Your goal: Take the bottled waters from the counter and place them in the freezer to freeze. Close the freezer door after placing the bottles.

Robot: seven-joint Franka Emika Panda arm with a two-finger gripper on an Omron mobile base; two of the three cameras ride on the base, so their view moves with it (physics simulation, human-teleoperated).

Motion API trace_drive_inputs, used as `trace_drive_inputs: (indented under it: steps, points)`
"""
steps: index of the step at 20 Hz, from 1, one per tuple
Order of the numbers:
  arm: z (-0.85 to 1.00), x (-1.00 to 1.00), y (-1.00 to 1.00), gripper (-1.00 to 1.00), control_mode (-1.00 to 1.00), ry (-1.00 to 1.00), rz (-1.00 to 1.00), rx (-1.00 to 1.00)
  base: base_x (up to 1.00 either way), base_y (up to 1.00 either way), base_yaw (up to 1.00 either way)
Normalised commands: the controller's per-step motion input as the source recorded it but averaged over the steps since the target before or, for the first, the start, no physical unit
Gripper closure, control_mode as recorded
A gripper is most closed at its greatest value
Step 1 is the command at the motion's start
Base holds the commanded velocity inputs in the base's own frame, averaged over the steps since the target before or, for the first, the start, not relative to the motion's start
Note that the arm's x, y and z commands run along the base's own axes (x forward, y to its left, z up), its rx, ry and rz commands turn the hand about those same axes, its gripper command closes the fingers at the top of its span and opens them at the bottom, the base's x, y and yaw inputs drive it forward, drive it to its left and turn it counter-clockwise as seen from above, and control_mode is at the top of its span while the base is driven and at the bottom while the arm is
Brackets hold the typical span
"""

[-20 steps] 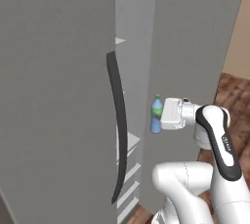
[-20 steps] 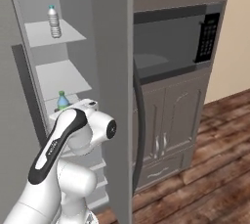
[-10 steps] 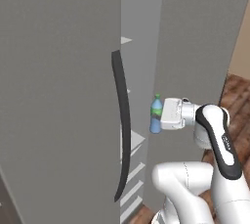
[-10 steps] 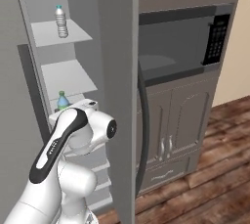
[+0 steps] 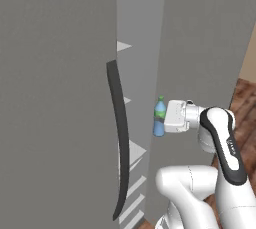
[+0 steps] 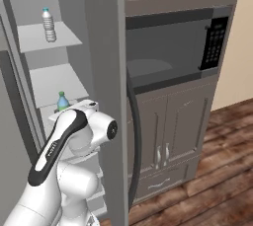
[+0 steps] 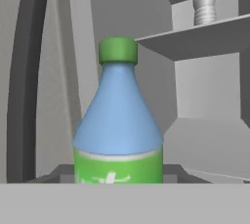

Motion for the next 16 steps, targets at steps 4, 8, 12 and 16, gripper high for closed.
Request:
trace_drive_inputs:
  steps: [4, 8, 12, 16]
  points:
    - [0.00, 0.00, 0.00, 1.00, 1.00, 0.00, 0.00, 0.00, 0.36, -0.14, 0.13]
    - [0.00, 0.00, 0.00, 1.00, 1.00, 0.00, 0.00, 0.00, 0.40, 0.00, 0.25]
    - [0.00, 0.00, 0.00, 1.00, 1.00, 0.00, 0.00, 0.00, 0.55, 0.00, 0.22]
    - [0.00, 0.00, 0.00, 1.00, 1.00, 0.00, 0.00, 0.00, 0.40, 0.00, 0.22]
